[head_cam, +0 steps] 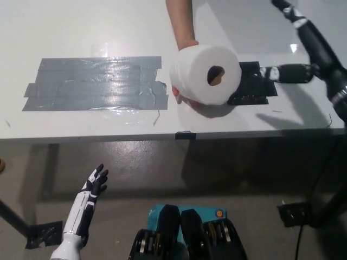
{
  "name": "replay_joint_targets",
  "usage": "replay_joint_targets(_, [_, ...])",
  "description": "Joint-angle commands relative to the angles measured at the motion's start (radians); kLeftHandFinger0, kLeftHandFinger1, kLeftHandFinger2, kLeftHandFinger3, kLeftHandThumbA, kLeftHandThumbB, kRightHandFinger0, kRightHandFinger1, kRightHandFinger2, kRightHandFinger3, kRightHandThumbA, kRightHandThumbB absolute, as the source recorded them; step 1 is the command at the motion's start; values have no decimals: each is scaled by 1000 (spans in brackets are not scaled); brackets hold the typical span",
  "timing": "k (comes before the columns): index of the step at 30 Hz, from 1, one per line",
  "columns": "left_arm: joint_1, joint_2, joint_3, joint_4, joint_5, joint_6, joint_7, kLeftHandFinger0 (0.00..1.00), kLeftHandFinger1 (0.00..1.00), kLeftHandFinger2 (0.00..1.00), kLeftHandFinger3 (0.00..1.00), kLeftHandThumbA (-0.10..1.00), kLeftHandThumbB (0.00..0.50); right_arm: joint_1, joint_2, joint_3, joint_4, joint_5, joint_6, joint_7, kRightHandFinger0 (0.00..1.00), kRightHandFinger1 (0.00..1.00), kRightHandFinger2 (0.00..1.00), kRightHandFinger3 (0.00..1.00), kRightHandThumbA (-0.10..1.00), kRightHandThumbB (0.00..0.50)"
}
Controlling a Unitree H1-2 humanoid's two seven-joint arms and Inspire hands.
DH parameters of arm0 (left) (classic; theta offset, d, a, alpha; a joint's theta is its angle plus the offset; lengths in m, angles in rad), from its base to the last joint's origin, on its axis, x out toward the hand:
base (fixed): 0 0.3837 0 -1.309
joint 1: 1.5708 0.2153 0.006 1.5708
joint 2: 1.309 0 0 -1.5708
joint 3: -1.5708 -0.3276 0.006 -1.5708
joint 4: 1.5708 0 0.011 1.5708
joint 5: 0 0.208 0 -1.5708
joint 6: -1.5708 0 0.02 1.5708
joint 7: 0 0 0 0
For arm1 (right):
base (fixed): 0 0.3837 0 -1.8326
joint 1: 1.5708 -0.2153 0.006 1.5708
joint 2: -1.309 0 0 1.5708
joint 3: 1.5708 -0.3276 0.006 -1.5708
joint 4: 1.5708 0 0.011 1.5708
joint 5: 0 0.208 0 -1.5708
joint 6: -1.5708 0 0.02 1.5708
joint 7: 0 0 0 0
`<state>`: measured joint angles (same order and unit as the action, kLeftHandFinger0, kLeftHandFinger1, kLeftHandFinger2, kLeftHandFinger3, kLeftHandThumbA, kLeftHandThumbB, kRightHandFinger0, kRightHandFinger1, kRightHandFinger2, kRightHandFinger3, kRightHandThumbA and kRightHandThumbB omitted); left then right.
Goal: A person hands over a roll of toilet paper to the robot , and the robot inserts its right thumb into the hole in the centre to grab the roll, and then places it on the balck area on the desk.
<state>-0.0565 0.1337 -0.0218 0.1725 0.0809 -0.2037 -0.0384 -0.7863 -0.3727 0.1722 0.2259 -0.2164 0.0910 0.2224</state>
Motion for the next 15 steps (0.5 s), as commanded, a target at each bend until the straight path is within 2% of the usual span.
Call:
replay_joint_targets(1, [-10,14,-6,-32,1,-7,-17,1000,1000,1000,1000,1000,114,-133,1,48,107,-54,21,48,1000,1000,1000,1000,892,386])
replay_joint_targets(2, [-12,14,-7,-32,2,-6,-18,1000,1000,1000,1000,1000,115,-145,2,59,123,-66,23,46,1000,1000,1000,1000,895,385])
replay_joint_targets(3, [-15,15,-9,-32,5,-4,-18,1000,1000,1000,1000,1000,109,-162,6,80,143,-83,30,50,1000,1000,1000,1000,918,360])
replay_joint_targets(9, [-21,23,-19,-30,18,0,-18,1000,1000,1000,1000,1000,114,-193,43,116,211,-105,48,36,1000,1000,1000,1000,923,360])
replay_joint_targets(12, [-22,22,-23,-32,4,5,-25,1000,1000,1000,1000,1000,136,-203,64,128,247,-113,36,30,1000,1000,1000,1000,936,374])
replay_joint_targets(15, [-28,23,-26,-24,4,-4,-29,1000,1000,1000,1000,1000,151,-216,91,131,285,-119,37,18,1000,1000,1000,1000,962,413])
